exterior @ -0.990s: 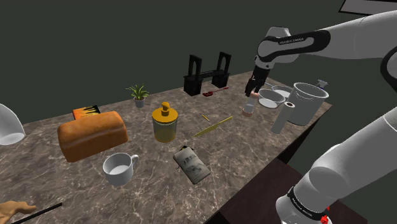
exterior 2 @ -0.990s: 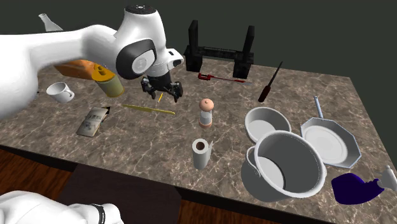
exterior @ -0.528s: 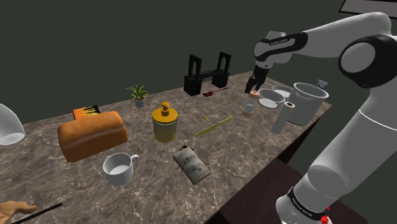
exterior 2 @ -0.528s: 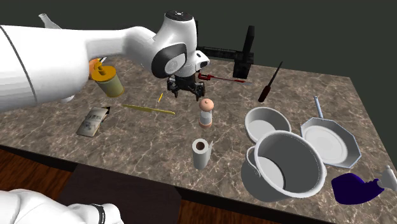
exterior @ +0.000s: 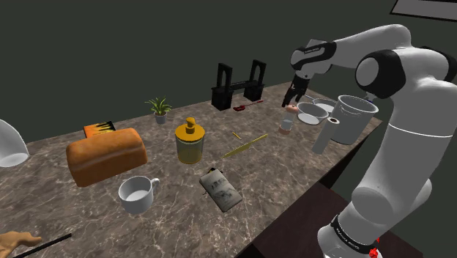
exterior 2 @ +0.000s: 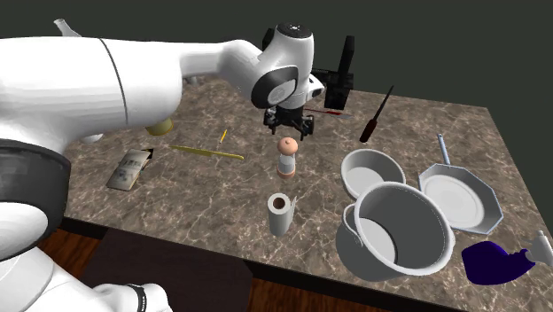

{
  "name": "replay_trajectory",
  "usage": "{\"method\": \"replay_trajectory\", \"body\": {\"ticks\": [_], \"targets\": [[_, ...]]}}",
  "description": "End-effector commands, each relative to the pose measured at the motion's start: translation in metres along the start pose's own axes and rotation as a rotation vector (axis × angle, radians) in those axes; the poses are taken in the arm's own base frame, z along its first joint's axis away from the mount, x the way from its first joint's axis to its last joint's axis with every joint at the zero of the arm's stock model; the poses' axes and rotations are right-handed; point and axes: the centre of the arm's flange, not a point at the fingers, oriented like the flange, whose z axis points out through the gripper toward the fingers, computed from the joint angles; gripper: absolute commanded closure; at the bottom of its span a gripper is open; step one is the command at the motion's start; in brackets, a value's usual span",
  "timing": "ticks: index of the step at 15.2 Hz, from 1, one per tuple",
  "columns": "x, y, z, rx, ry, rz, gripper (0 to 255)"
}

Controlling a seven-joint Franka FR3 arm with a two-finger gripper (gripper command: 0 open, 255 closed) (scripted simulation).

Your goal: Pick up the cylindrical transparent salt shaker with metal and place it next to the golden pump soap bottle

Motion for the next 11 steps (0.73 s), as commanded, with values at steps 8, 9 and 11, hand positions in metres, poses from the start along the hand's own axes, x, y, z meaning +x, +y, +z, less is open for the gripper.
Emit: {"method": "replay_trajectory", "body": {"ticks": [8, 9, 11], "targets": [[0.001, 0.004, 0.038, 0.000, 0.001, 0.002, 0], [0.001, 0.004, 0.038, 0.000, 0.001, 0.002, 0], [0.001, 0.004, 0.038, 0.000, 0.001, 0.002, 0]]}}
